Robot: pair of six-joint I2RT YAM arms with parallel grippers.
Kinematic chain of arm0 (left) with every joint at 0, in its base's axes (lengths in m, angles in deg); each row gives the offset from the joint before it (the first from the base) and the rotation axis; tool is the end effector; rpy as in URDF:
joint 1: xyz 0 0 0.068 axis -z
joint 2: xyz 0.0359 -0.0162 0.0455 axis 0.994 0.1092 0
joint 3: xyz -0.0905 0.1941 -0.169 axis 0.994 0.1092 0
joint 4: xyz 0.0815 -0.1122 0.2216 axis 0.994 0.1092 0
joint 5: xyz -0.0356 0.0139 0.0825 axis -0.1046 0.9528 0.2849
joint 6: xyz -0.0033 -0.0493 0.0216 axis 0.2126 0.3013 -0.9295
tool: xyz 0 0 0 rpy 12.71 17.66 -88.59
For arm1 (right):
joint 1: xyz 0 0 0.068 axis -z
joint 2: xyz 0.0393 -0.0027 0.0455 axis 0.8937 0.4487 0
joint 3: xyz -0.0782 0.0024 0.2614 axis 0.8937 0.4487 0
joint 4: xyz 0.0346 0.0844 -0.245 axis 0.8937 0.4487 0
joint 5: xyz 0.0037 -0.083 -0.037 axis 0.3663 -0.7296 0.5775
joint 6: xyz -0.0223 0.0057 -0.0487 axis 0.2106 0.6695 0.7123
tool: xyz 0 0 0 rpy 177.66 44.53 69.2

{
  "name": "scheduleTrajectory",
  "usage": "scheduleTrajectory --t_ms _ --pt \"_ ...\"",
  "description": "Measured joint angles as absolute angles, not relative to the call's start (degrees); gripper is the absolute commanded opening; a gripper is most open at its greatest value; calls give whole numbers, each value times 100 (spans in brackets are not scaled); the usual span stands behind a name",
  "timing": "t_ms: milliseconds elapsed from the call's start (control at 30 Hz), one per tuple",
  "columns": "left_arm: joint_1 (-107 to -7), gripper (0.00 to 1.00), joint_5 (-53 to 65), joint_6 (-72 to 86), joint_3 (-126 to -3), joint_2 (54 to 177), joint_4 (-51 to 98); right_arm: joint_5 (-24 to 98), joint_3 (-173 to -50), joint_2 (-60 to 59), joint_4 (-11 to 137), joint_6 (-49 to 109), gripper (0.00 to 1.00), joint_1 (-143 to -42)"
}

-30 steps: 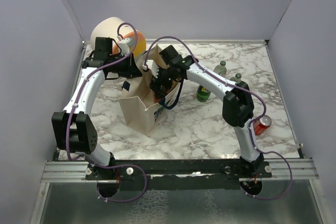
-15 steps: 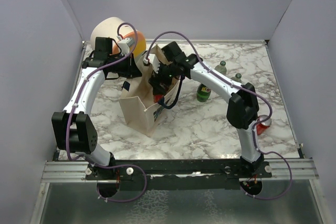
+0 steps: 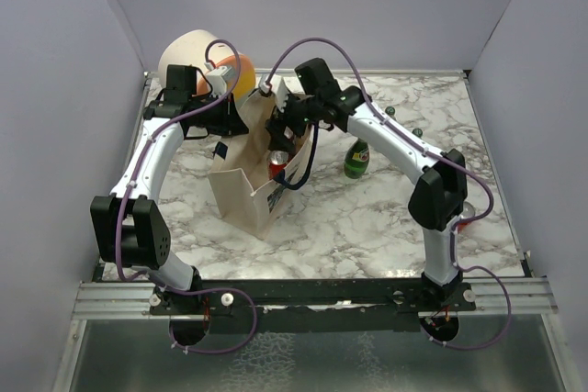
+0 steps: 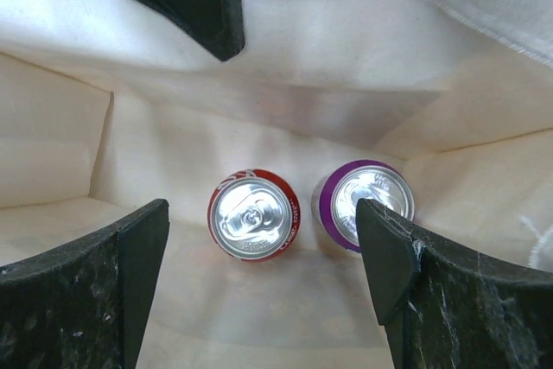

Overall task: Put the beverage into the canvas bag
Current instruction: Pick up the drink from the center of the board.

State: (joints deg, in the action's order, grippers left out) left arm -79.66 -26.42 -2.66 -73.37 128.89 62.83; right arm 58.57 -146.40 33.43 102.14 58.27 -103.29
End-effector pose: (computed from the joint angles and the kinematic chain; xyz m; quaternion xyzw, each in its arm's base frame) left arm 0.3358 -0.0471 0.3323 0.1477 0.8639 -0.3391 0.3419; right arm 0.3397 0.3072 0.3199 -0.5385 0.7158 0.2913 0.3360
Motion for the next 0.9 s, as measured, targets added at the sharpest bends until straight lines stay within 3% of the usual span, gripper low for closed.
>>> scheduleTrajectory --t_ms 500,900 --pt "-7966 0 -2637 -198 -7337 12889 6264 5538 -15816 2688 10417 5079 88 -9703" --pt "-7966 0 -2633 -137 -7337 12889 6253 4782 -14172 896 10850 5295 87 -8158"
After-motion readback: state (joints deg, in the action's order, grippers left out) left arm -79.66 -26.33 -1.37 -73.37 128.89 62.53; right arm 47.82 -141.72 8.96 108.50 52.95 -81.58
